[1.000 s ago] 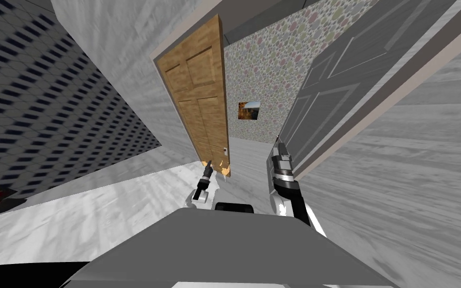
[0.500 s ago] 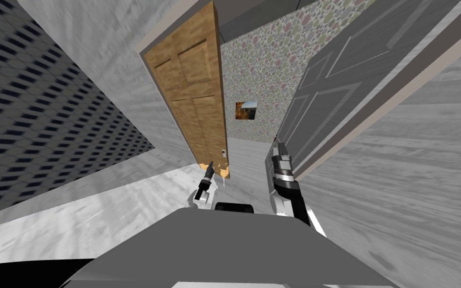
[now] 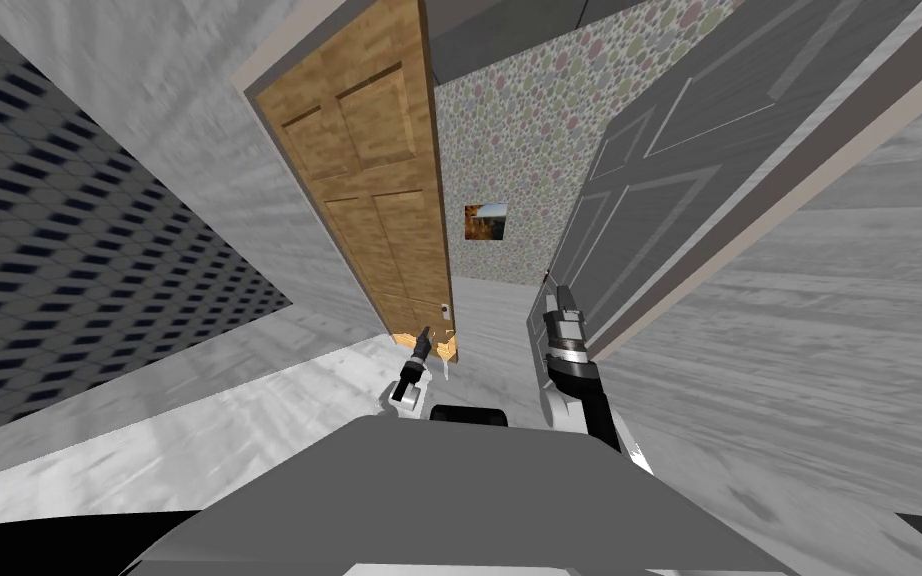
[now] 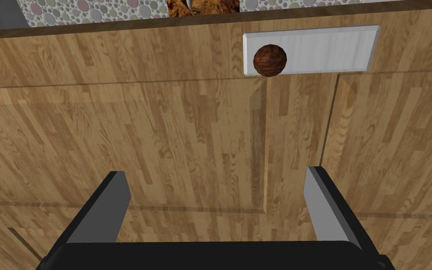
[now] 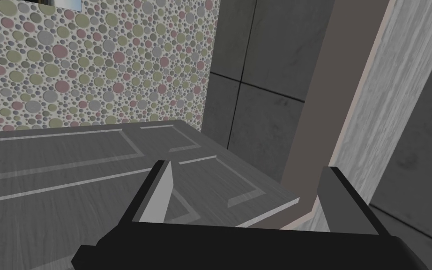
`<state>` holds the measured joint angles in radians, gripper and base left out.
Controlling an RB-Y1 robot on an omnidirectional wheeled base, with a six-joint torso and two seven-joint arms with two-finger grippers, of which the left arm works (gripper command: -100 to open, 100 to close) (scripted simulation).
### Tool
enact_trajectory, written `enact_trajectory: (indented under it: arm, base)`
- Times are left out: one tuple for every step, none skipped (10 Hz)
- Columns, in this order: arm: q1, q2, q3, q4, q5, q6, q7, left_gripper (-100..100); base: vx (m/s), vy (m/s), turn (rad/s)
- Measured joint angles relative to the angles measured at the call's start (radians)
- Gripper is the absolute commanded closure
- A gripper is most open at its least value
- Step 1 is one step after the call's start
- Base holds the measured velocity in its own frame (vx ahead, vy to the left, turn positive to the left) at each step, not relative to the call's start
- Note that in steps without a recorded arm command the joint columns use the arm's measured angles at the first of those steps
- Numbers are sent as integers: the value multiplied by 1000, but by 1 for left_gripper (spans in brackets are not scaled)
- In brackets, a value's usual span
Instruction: Push the door open
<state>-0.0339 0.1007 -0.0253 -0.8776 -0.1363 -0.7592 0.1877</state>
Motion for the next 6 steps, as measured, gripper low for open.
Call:
enact_trajectory:
  arm:
    - [-9,1,-1,24,-4,-5,5,-100]
    - [-18,0,-3,47,-8,-10,8,-100]
    - [-31,0,-3,76,-11,-18,12,-100]
    - [-35,1,-6,90,-15,-20,18,-100]
    - [-41,0,-8,106,-19,-21,22,-100]
    - [-48,-2,-9,122,-22,-24,23,-100]
  base:
    - [117,77,-103]
    - [99,76,-78]
    - [85,73,-126]
    - [90,71,-106]
    - [66,63,-44]
    - [51,54,-66]
